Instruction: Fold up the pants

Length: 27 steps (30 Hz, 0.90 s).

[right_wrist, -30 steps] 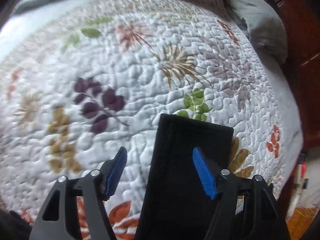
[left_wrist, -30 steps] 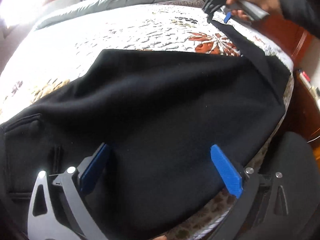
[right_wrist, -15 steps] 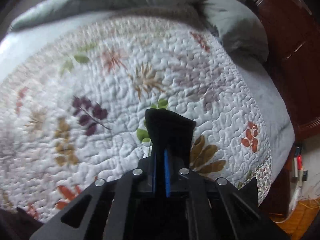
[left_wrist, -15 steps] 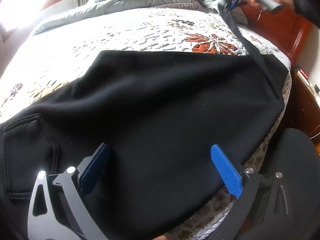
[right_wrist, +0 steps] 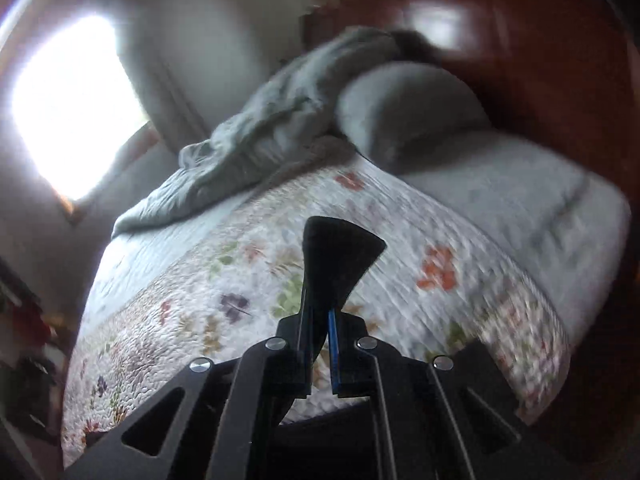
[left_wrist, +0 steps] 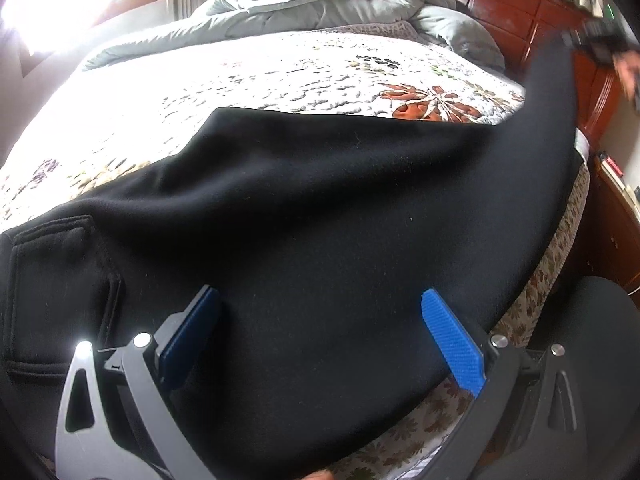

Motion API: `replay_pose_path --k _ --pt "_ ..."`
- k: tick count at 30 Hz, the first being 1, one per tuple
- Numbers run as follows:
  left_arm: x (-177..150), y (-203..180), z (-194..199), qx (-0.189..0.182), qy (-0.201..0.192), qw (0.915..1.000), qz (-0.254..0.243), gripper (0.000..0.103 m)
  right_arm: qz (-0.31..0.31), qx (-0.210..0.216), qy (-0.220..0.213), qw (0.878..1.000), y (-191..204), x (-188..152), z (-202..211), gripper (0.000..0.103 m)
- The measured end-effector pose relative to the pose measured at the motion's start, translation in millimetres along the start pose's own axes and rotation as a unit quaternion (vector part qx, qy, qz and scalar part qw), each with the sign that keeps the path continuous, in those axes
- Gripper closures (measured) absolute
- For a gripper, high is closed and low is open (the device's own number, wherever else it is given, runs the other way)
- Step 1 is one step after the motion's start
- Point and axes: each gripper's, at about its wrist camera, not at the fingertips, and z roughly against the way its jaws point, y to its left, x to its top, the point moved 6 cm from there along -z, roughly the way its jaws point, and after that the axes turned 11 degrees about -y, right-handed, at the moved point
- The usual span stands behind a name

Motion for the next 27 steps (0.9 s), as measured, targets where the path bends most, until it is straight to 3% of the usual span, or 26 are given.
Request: replay_pose_path --k 5,11,14,16,19,23,24,25,27 --pt "1 1 0 0.003 -0.001 1.0 0.005 0.003 -0.12 -0.002 0.014 0.993 -92 -63 -4 0.098" --pt "3 2 -3 0.006 -0.003 0.9999 0.015 0.003 -0.226 0.038 0.024 0.973 -135 -94 -2 0.095" --pt "3 1 -4 0.007 -0.002 0.9999 0.014 0.003 -0.278 0.063 0.034 0.958 -148 -107 -8 0.085" --pt "3 1 -3 0.005 -0.001 0.9999 0.015 0.003 -0.295 0.074 0.037 0.952 -151 -112 -11 0.065" --pt "3 0 -4 0.007 0.0 0.9999 0.014 0.003 -0.289 0.079 0.044 0.953 -151 -115 -16 0.064" --pt "4 0 -6 0.01 0.0 0.9998 0.016 0.003 -0.279 0.068 0.045 0.957 -150 -109 -23 0.068" --pt "4 0 -6 0.011 0.0 0.9998 0.016 0.003 -0.264 0.059 0.046 0.961 -147 -103 -25 0.087" --pt "4 0 -6 0.011 -0.001 0.9998 0.018 0.003 -0.247 0.047 0.05 0.967 -143 -98 -28 0.097" --pt "4 0 -7 0.012 -0.004 0.9997 0.019 0.003 -0.206 0.041 0.054 0.976 -119 -76 -34 0.098"
